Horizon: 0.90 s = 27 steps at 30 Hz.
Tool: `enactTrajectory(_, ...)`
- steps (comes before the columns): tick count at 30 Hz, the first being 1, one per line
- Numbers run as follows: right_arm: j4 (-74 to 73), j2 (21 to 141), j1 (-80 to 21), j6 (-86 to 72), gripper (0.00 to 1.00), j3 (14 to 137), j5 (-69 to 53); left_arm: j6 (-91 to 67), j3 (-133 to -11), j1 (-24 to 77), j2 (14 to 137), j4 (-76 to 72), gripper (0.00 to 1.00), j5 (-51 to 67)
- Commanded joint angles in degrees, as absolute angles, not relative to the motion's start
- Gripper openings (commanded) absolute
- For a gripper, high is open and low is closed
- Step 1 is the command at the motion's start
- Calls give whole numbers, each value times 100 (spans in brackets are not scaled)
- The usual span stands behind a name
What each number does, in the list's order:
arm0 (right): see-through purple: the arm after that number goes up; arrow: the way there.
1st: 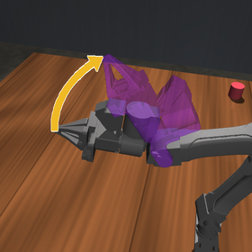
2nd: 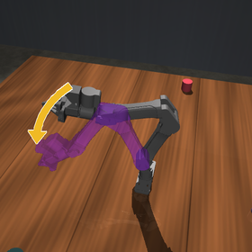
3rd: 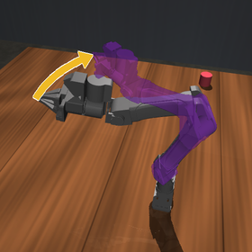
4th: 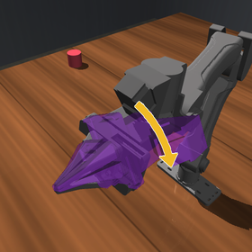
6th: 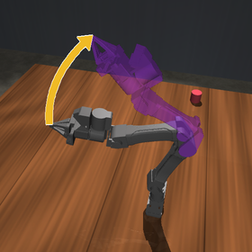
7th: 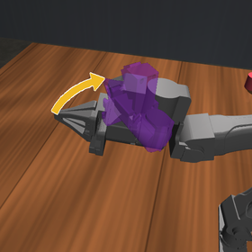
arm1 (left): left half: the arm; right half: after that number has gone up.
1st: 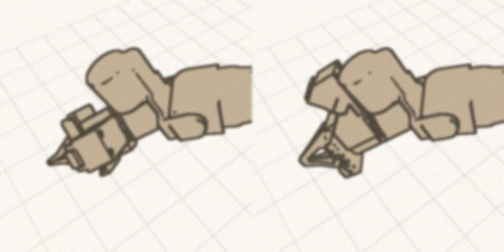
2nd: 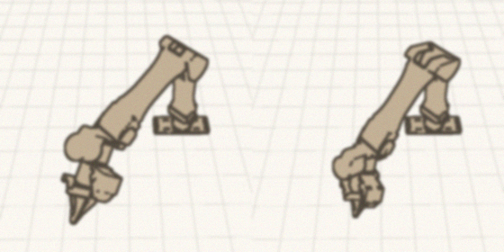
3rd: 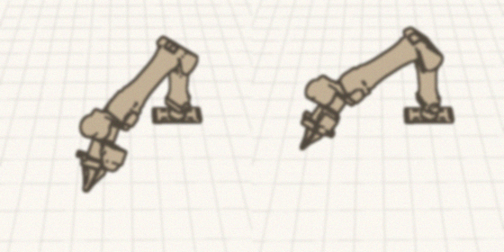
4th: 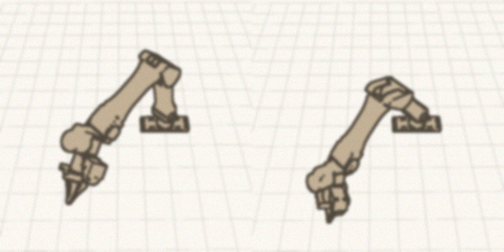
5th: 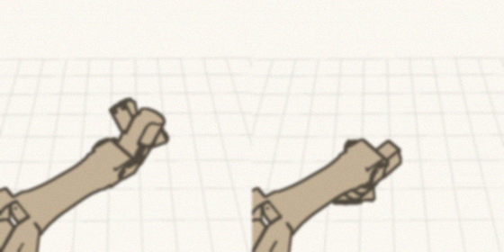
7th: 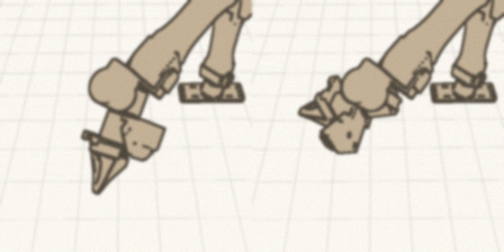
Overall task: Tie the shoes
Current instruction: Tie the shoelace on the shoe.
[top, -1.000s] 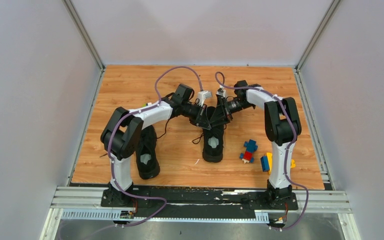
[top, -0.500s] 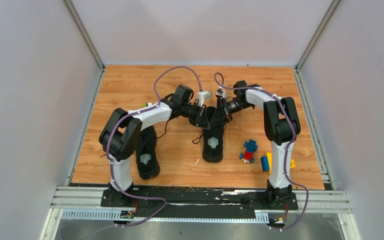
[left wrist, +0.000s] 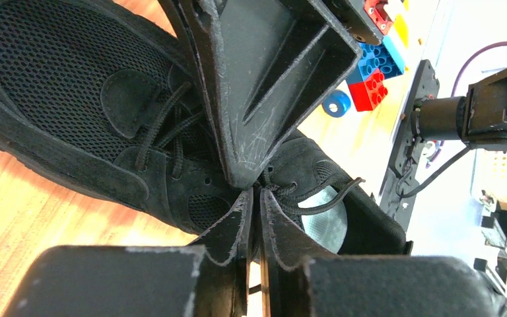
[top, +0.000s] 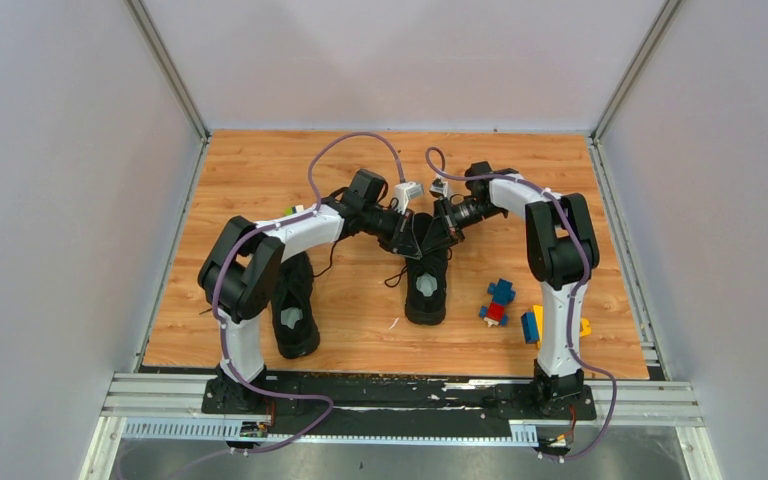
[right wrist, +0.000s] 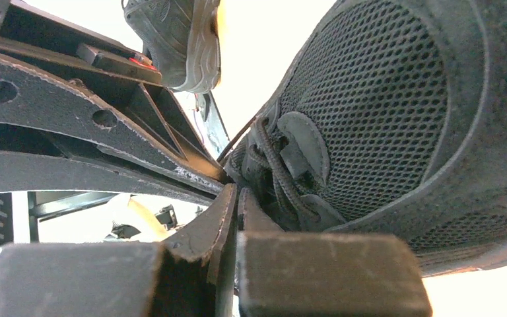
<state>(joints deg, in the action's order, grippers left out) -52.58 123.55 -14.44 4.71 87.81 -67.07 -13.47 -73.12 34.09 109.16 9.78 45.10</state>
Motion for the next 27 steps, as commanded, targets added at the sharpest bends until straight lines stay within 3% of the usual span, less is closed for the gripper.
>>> enactTrajectory(1,-5119,11942,-1318,684,0,8835,-6452,-1156,-7390,3367,10652,975,20,4225)
enactTrajectory(3,-4997,11768,-1071,611,0,8781,-6341,-1148,-7412,3344,10585,1012,32,4237)
enactTrajectory(6,-4969,11699,-875,574,0,8776,-6306,-1143,-7423,3319,10491,1048,39,4280)
enactTrajectory(16,-4695,11379,-598,363,0,8472,-5996,-1266,-7291,3207,10355,1067,47,4118)
enactTrajectory(19,-4656,11308,-583,343,0,8402,-5982,-1295,-7261,3208,10294,1034,56,4133)
enactTrajectory(22,-4658,11298,-581,317,0,8386,-6028,-1288,-7260,3183,10234,1051,59,4048)
enactTrajectory(27,-4624,11177,-460,287,0,8307,-5881,-1061,-7355,2989,10004,1514,59,2905)
